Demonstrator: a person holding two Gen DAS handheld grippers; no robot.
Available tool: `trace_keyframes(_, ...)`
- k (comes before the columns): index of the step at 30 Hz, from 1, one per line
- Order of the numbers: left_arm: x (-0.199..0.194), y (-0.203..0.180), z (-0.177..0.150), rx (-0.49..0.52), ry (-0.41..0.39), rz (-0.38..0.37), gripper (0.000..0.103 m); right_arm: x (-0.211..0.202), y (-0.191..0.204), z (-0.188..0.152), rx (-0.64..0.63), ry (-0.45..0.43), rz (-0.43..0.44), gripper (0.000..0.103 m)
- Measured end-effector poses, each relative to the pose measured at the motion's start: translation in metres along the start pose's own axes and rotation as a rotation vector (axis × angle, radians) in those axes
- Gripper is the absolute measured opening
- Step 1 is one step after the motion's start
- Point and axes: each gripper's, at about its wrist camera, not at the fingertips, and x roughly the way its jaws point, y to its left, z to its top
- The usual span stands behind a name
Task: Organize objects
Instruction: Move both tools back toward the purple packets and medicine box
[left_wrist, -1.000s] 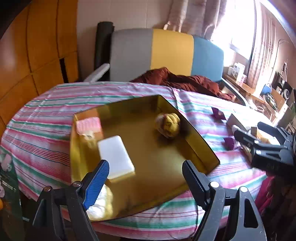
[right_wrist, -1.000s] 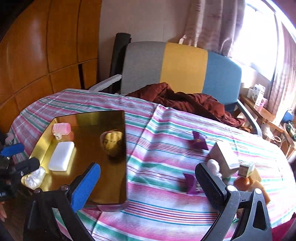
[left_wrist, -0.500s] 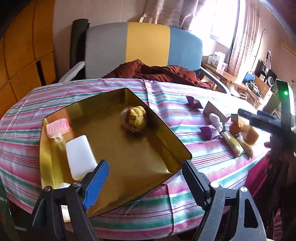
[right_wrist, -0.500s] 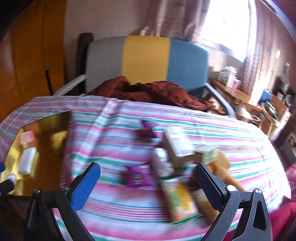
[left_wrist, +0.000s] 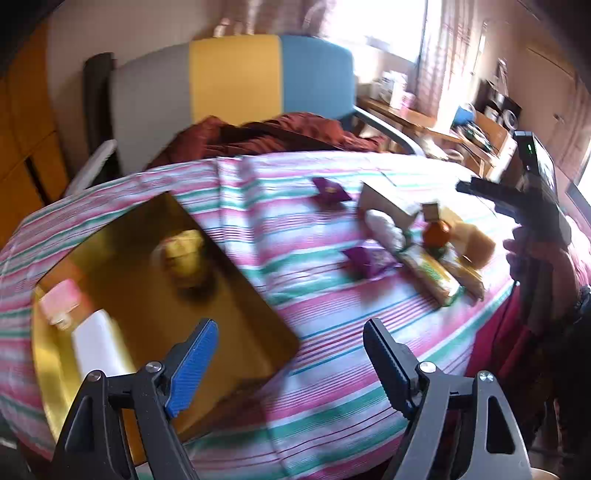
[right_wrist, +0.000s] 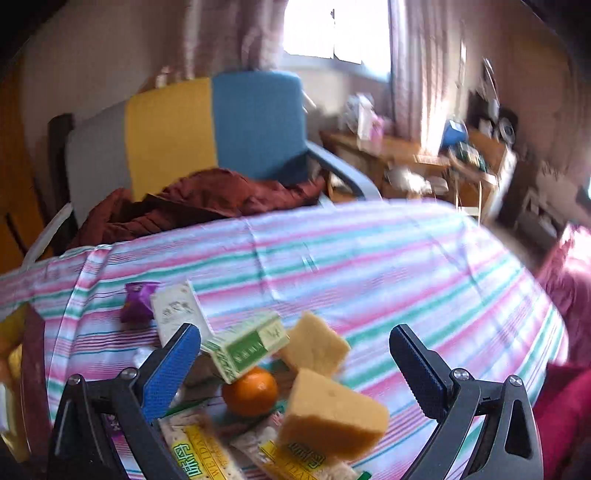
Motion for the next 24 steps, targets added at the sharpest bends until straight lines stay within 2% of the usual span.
trace_keyframes(2,0.011,-0.012,0.005,0.012,0.026,-0.028,0.082,0.005,-0.010,0.000,0.068,0.027,0.043,0.103)
trace_keyframes(8,0.048,-0.049,0.036,0.034,0.089,-0.088,0.074,0.007,-0.015,-0.001,0.111,0.042,0.066,0.103)
trace_keyframes(12,0.084,-0.062,0.058,-0.013,0.142,-0.111,0.073,0.006,-0.013,0.001,0.107,0.028,0.088,0.103)
trace_keyframes(17,0.134,-0.061,0.070,-0.147,0.239,-0.090,0.071,0.002,-0.014,0.002,0.110,0.011,0.128,0.103)
trace_keyframes(20,0.151,-0.058,0.075,-0.208,0.259,-0.095,0.071,0.001,-0.015,0.002,0.116,0.006,0.143,0.103)
trace_keyframes(22,0.163,-0.058,0.080,-0.215,0.261,-0.073,0.071,0.001,-0.015,0.002,0.122,0.003,0.161,0.103)
trace_keyframes(24,0.172,-0.059,0.079,-0.208,0.276,-0.049,0.066,0.000,-0.014,0.002,0.121,-0.003,0.175,0.103)
